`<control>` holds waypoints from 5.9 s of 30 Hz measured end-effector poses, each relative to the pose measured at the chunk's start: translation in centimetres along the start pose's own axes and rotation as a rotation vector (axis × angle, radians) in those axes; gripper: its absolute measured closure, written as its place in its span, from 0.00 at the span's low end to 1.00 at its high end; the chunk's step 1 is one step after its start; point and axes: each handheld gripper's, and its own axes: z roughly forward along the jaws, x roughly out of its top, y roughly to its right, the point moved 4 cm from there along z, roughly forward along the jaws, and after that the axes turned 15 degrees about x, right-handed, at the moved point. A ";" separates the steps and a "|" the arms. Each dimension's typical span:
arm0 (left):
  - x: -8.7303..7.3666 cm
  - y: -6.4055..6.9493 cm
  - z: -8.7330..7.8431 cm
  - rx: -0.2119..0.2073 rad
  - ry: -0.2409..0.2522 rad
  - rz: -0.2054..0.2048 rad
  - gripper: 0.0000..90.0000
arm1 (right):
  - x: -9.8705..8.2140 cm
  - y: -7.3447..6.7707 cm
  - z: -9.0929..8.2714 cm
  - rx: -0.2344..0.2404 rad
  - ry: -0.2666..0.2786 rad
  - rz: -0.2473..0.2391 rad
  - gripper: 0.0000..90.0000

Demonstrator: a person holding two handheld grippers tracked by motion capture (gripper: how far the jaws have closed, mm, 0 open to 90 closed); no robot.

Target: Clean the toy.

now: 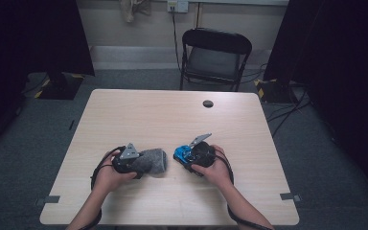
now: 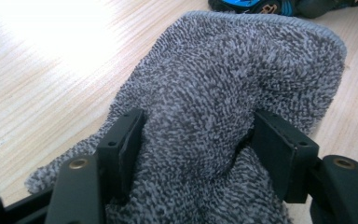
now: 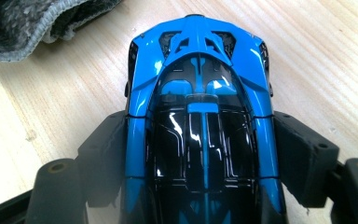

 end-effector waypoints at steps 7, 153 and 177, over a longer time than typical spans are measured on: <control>0.1 -0.2 -0.1 0.008 -0.001 -0.017 0.45 | -0.1 -0.1 -0.1 -0.006 -0.006 0.012 0.29; 10.2 0.4 2.9 -0.074 -0.025 -0.183 0.74 | 1.0 -3.1 -3.4 0.098 0.039 -0.106 0.29; 8.9 1.3 2.0 -0.161 -0.034 -0.156 0.74 | 0.7 -1.9 -3.7 0.075 0.035 -0.068 0.29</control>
